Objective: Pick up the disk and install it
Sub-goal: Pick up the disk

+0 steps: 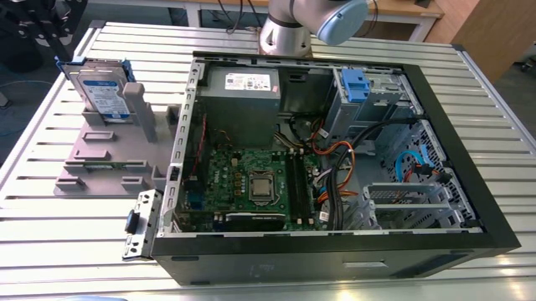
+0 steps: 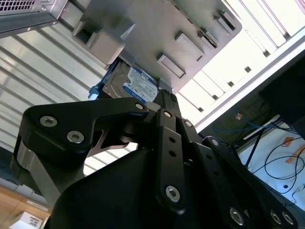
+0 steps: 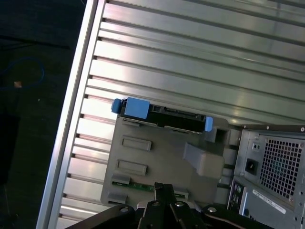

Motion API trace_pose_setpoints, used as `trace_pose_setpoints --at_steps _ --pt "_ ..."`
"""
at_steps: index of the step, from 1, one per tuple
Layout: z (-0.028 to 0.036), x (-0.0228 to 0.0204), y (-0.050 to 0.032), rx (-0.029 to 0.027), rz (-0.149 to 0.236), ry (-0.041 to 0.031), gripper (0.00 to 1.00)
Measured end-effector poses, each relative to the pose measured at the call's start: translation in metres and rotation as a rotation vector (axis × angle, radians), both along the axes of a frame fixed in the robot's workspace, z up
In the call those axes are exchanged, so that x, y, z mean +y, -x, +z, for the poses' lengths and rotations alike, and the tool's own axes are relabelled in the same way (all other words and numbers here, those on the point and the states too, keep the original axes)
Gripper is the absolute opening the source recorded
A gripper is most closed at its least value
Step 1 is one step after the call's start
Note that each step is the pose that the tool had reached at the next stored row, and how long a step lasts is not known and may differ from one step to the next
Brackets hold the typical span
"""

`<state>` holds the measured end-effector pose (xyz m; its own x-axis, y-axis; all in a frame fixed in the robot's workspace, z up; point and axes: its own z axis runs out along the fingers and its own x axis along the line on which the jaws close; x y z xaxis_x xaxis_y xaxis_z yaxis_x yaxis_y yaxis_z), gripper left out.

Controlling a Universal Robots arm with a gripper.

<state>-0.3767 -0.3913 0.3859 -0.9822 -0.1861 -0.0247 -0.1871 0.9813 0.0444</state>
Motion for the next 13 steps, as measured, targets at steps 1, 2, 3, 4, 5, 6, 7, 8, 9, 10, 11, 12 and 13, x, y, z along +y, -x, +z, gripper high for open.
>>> trace_pose_setpoints --at_steps 1,2,3,4,5,6,7,8,9,10,11,12,13 --pt "0.0000 0.0000 0.0000 0.0000 0.002 0.0001 0.11" --pt "0.0000 0.0000 0.0000 0.0000 0.004 0.0001 0.11" --pt "0.0000 0.0000 0.0000 0.0000 0.006 0.0000 0.11" --pt "0.0000 0.0000 0.0000 0.0000 0.008 0.0001 0.11" --pt "0.0000 0.0000 0.0000 0.0000 0.011 0.0000 0.11" --pt "0.0000 0.0000 0.0000 0.0000 0.013 0.0000 0.11" --pt "0.0000 0.0000 0.0000 0.0000 0.015 0.0001 0.11" --pt "0.0000 0.0000 0.0000 0.0000 0.017 0.0000 0.11" --pt "0.0000 0.0000 0.0000 0.0000 0.019 0.0000 0.11" --pt "0.0000 0.0000 0.0000 0.0000 0.021 0.0001 0.11" --pt "0.0000 0.0000 0.0000 0.0000 0.024 0.0000 0.11" --pt "0.0000 0.0000 0.0000 0.0000 0.026 0.0000 0.11" --pt "0.0000 0.0000 0.0000 0.0000 0.028 0.0000 0.11"
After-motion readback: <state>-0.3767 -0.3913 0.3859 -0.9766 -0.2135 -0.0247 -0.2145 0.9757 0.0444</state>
